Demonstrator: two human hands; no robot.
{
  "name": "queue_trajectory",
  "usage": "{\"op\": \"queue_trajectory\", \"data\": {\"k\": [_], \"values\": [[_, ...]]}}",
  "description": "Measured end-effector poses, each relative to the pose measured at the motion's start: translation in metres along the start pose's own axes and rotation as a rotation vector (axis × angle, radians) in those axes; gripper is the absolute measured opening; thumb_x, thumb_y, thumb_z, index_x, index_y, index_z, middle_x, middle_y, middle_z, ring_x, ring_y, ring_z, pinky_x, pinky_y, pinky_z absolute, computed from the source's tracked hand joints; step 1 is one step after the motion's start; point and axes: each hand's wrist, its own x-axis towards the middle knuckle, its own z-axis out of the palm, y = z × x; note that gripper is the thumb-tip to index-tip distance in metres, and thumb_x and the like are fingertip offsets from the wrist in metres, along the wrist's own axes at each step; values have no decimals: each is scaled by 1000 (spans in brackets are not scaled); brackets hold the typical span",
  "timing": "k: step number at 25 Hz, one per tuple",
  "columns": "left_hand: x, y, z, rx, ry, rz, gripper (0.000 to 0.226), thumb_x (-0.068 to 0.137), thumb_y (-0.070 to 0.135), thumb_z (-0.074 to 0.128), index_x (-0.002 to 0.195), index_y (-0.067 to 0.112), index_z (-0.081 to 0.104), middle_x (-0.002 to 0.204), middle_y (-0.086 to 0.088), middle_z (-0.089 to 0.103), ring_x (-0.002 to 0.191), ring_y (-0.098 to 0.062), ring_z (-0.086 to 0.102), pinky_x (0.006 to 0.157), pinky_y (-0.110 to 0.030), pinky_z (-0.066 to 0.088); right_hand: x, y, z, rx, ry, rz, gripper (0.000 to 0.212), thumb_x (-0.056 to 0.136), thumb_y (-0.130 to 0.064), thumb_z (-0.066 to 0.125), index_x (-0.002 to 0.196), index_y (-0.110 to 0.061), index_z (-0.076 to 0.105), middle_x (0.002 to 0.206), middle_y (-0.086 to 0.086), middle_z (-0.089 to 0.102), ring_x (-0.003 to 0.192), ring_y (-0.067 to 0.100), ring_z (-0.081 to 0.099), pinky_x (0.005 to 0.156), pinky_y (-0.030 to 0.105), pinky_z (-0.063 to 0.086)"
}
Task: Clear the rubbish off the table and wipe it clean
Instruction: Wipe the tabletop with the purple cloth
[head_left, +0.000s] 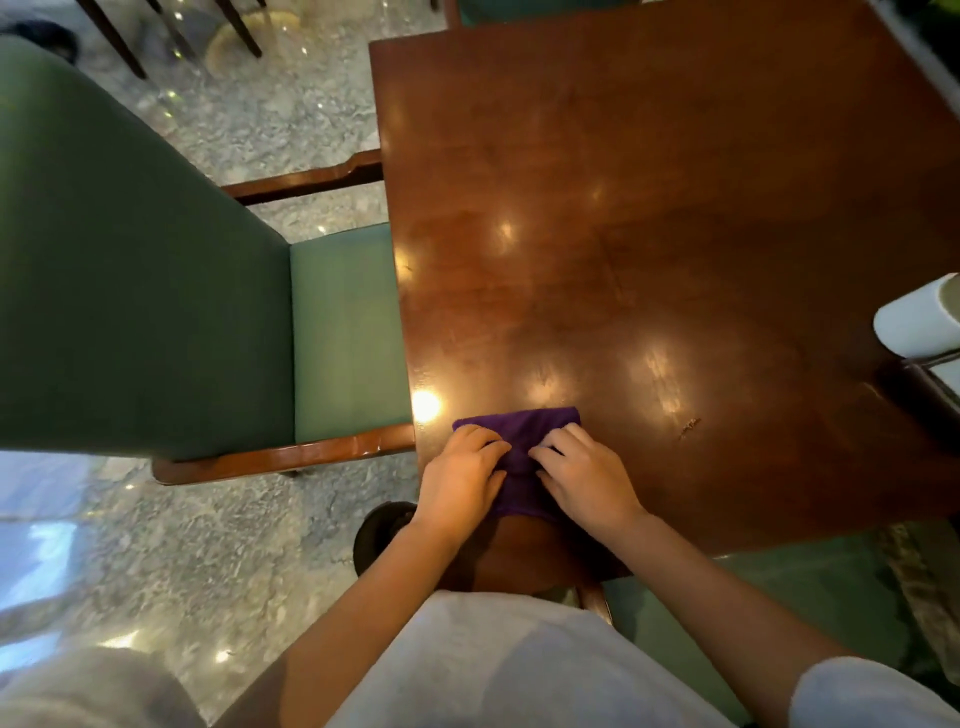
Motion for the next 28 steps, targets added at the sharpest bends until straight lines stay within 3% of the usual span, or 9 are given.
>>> {"op": "queue_trajectory", "data": {"k": [4,8,14,19,24,28], "values": [[19,-10,-23,-49,78,-36,30,80,10,67,110,12,66,111,-5,65,109,-22,53,84,-32,45,29,-4,-8,75,9,99,21,73,-11,73,94,-14,69,89,2,68,87,23,63,61,32,55],[48,-18,-51,-138,114,-114,33,81,12,67,114,15,65,113,-4,64,108,-22,53,87,-36,46,74,-2,-28,129,39,146,21,79,-15,68,99,-17,68,96,0,65,95,20,59,71,33,50],[111,-33,-113,-124,168,-64,30,80,12,69,110,15,67,109,-4,65,105,-22,55,89,-38,46,156,4,-67,82,86,73,21,82,-20,65,103,-20,67,102,-2,64,100,19,57,75,35,51],[171,-57,-156,-58,195,-7,30,79,10,69,109,13,67,106,-5,66,101,-20,55,84,-26,40,231,12,-84,22,94,21,22,85,-22,61,106,-20,65,105,-2,64,105,17,55,79,36,52],[220,-85,-159,-25,96,24,31,80,11,67,111,13,67,101,-6,66,95,-20,55,78,-25,40,276,33,-70,-35,19,47,21,87,-23,58,106,-21,64,105,-1,62,105,19,54,78,36,50],[233,-105,-128,19,-42,6,36,82,13,66,117,10,63,112,-9,64,107,-24,53,93,-33,42,279,45,-33,-73,-119,81,20,90,-23,52,106,-18,62,110,1,60,109,21,51,84,38,51]]}}
